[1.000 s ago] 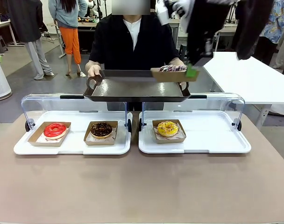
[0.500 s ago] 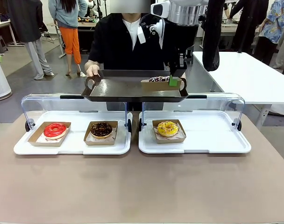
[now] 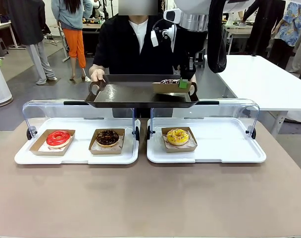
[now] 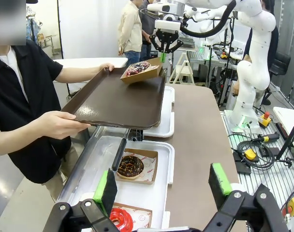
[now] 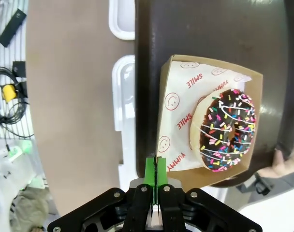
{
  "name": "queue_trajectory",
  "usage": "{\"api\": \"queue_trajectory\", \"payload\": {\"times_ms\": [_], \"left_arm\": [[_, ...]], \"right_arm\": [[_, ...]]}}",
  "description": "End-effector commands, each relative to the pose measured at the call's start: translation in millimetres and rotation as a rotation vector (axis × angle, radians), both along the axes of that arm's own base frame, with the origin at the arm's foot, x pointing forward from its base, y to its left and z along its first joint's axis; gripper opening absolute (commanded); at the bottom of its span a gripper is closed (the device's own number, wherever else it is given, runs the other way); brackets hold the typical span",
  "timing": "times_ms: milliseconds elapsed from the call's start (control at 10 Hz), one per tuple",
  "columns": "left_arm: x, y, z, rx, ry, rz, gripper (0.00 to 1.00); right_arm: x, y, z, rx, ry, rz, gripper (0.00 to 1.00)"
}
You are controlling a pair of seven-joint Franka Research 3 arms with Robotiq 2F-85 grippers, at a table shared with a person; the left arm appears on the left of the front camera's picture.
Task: Provide the desired donut to the person.
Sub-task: Place the picked Paper togo box onto the Handle tray extended by the person.
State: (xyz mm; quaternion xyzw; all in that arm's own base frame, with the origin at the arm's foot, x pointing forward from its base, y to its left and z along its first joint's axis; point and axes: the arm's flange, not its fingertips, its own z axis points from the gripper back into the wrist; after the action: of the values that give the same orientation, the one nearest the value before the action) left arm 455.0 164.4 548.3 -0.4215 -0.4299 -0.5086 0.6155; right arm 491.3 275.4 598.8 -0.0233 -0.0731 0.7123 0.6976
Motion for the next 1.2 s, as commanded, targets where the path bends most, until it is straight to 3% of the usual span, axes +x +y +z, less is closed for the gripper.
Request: {"api": "queue_trajectory", "payload": {"times_ms": [0, 1000, 1100], "left_arm": [[-1.4, 1.5, 1.7, -0.01, -0.003, -0.004, 1.0], [-1.4, 1.5, 1.7, -0.01, -0.003, -0.004, 1.0], [-1.4, 1.5, 1.7, -0.01, -0.003, -0.004, 1.0]], "right_arm": [[13.4, -0.8, 0.1, 0.038, -0.017, 0.065, 0.01], [29.1, -9.8, -29.3, 0.058, 0.021, 0.104, 0.01], [27.9, -9.0, -28.6, 0.06, 0.021, 0.112, 0.43]]}}
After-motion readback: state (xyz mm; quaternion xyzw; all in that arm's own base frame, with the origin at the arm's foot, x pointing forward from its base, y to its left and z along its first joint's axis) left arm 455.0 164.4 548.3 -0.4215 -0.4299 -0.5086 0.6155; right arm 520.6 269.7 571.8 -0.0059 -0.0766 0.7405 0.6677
